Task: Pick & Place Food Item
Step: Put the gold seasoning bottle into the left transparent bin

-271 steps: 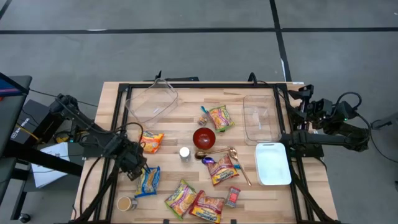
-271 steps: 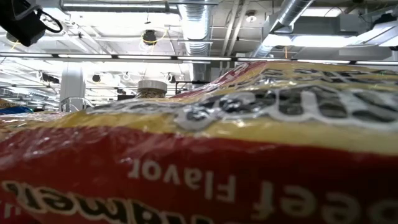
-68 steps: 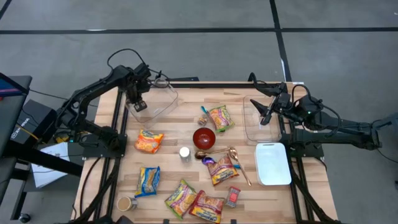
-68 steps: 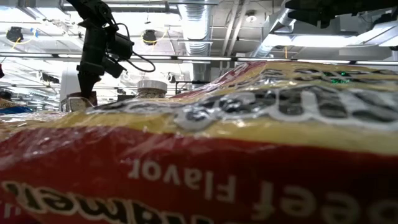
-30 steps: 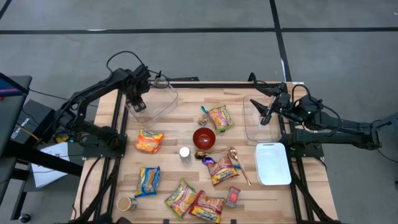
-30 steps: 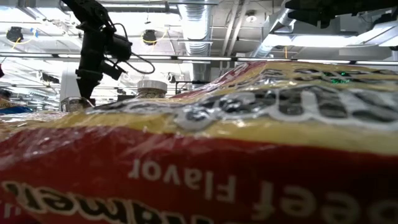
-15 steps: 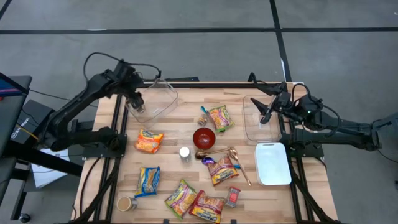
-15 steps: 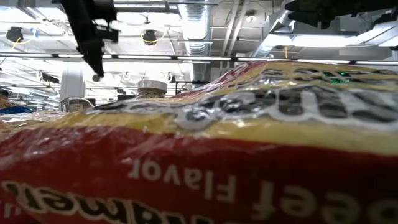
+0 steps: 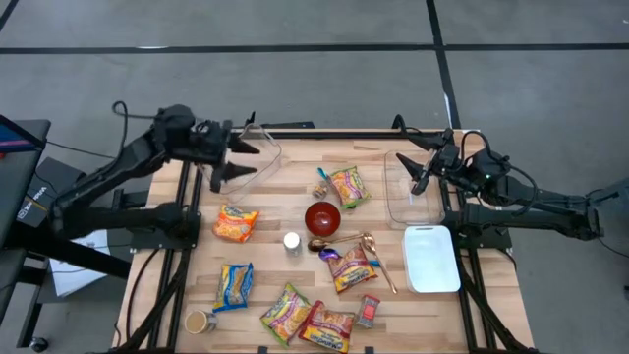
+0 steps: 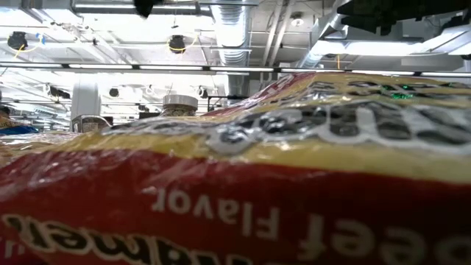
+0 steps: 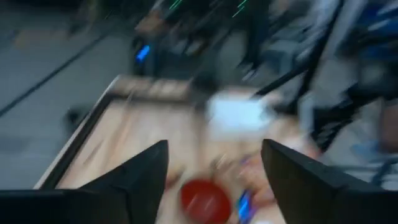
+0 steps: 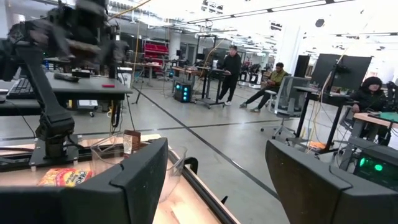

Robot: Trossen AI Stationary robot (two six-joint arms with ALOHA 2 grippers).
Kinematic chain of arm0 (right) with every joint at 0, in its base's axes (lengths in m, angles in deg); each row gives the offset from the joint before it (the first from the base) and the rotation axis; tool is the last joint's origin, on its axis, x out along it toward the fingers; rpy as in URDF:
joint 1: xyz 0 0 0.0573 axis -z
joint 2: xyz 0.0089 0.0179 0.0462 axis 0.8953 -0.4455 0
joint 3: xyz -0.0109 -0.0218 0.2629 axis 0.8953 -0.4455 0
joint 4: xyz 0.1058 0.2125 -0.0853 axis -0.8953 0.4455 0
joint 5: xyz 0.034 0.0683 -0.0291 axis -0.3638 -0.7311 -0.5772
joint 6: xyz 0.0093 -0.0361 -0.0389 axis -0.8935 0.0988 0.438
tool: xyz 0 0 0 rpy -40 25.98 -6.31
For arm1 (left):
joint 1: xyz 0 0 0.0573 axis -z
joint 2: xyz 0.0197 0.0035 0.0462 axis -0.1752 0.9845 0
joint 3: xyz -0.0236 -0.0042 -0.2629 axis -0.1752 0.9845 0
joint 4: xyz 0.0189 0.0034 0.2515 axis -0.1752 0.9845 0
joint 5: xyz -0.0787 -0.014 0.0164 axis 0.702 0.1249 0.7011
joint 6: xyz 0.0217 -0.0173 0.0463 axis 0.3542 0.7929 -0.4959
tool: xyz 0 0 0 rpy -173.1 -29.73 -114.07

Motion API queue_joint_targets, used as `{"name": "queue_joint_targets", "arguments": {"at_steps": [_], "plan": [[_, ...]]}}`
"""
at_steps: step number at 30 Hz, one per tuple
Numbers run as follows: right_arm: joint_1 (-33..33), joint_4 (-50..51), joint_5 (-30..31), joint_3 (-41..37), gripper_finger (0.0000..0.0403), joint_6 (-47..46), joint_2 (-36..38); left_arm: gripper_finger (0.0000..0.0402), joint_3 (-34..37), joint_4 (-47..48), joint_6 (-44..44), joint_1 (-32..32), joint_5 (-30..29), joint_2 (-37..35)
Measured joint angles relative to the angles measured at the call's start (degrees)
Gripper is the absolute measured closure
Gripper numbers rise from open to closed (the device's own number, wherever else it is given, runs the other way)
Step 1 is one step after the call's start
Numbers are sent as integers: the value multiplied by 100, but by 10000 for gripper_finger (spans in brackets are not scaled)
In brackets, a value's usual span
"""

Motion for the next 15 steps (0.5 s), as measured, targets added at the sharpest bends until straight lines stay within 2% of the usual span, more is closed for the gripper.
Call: {"name": "queue_joint_targets", "arguments": {"at_steps": [3,8,15], "plan": [[0,0,0,0,138,0,-2,107,-267,-216,278,717,-418,70],[-3,2,-7,0,138,0,0,78,-718,1021,539,1958,-1893,385],[-13,-22,-84,0,138,-2,-2,82,-1132,2821,2517,3747,-3430,924]]}}
